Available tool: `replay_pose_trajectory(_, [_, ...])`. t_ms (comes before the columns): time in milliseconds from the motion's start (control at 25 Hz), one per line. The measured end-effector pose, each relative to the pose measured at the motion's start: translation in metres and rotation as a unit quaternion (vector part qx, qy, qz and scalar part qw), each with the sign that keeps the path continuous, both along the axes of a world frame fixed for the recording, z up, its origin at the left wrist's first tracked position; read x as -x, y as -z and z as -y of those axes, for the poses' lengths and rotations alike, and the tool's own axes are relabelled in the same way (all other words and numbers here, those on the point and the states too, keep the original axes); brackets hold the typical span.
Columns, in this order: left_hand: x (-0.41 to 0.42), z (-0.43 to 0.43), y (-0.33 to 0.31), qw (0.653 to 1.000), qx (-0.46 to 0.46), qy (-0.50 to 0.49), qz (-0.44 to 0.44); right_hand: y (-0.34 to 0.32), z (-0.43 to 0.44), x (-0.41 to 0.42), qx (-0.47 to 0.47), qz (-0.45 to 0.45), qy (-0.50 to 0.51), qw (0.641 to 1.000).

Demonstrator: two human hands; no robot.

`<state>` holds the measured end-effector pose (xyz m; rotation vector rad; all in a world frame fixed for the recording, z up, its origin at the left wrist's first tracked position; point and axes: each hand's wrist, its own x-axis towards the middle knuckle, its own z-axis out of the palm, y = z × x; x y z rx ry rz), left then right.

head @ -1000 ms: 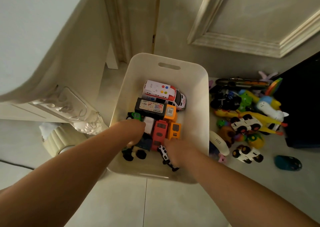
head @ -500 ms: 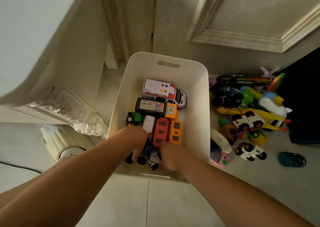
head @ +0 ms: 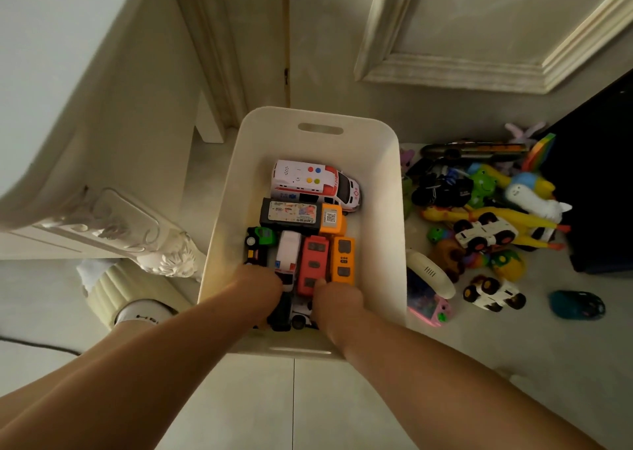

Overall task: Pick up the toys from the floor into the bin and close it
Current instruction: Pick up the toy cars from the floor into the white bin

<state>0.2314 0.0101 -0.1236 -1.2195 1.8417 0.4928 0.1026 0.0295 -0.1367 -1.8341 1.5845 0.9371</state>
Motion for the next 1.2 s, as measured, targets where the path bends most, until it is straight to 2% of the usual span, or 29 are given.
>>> replay_pose_trajectory(200, [0.007, 0.010, -0.017, 0.998, -0.050, -0.028, 0.014, -0.031, 0.003, 0.015, -0.055, 0.072, -0.094, 0.991])
replay_pose_trajectory(280, [0.022, 0.031, -0.038, 0.998, -0.064, -0.021, -0.004, -0.054, 0.007, 0.024, -0.011, 0.140, -0.069, 0.988])
replay_pose_trajectory(320, [0.033, 0.041, -0.050, 0.998, -0.049, -0.028, -0.036, -0.065, 0.012, 0.028, 0.032, 0.193, -0.008, 0.981])
replay_pose_trajectory(400, [0.058, 0.061, -0.078, 0.993, -0.002, -0.036, -0.117, -0.094, 0.025, 0.044, 0.124, 0.295, 0.142, 0.937])
replay_pose_trajectory(560, [0.125, 0.088, -0.132, 0.971, 0.123, 0.001, -0.206, -0.132, 0.043, 0.106, 0.297, 0.400, 0.324, 0.804])
replay_pose_trajectory(640, [0.158, 0.093, -0.146, 0.946, 0.177, -0.024, -0.272, -0.124, 0.048, 0.152, 0.345, 0.393, 0.403, 0.751])
replay_pose_trajectory(720, [0.187, 0.093, -0.146, 0.912, 0.197, -0.082, -0.351, -0.100, 0.049, 0.204, 0.359, 0.320, 0.465, 0.743])
replay_pose_trajectory(800, [0.213, 0.086, -0.132, 0.896, 0.149, -0.130, -0.397, -0.073, 0.043, 0.249, 0.337, 0.263, 0.532, 0.731])
replay_pose_trajectory(960, [0.249, 0.075, -0.089, 0.889, 0.068, -0.150, -0.428, -0.030, 0.041, 0.282, 0.278, 0.300, 0.655, 0.635])
replay_pose_trajectory(1120, [0.250, 0.076, -0.055, 0.885, 0.036, -0.209, -0.414, 0.005, 0.065, 0.274, 0.250, 0.288, 0.701, 0.602])
replay_pose_trajectory(1200, [0.247, 0.079, -0.039, 0.892, 0.027, -0.217, -0.395, 0.016, 0.074, 0.275, 0.241, 0.290, 0.737, 0.561])
